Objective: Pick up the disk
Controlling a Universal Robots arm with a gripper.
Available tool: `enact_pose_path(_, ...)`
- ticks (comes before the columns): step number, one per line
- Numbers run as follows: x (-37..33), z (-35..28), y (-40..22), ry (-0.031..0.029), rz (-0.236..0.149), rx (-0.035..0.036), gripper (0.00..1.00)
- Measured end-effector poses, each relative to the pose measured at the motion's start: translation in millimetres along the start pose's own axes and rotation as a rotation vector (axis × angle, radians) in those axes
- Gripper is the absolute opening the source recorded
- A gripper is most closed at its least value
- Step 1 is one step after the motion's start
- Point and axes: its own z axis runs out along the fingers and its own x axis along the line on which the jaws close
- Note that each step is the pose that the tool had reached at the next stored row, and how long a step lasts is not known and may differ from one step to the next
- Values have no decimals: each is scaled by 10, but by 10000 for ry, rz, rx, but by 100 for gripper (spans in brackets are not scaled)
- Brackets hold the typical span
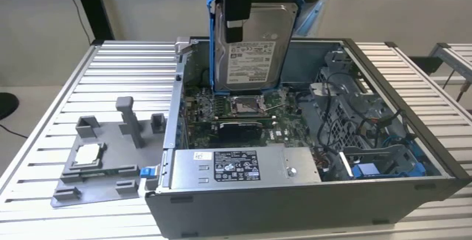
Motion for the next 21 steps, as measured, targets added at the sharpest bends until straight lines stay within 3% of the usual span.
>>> enact_pose_path(7, 107, 19, 1, 20, 240, 21, 0)
enact_pose_path(21, 363, 30, -105, 26, 301, 26, 0)
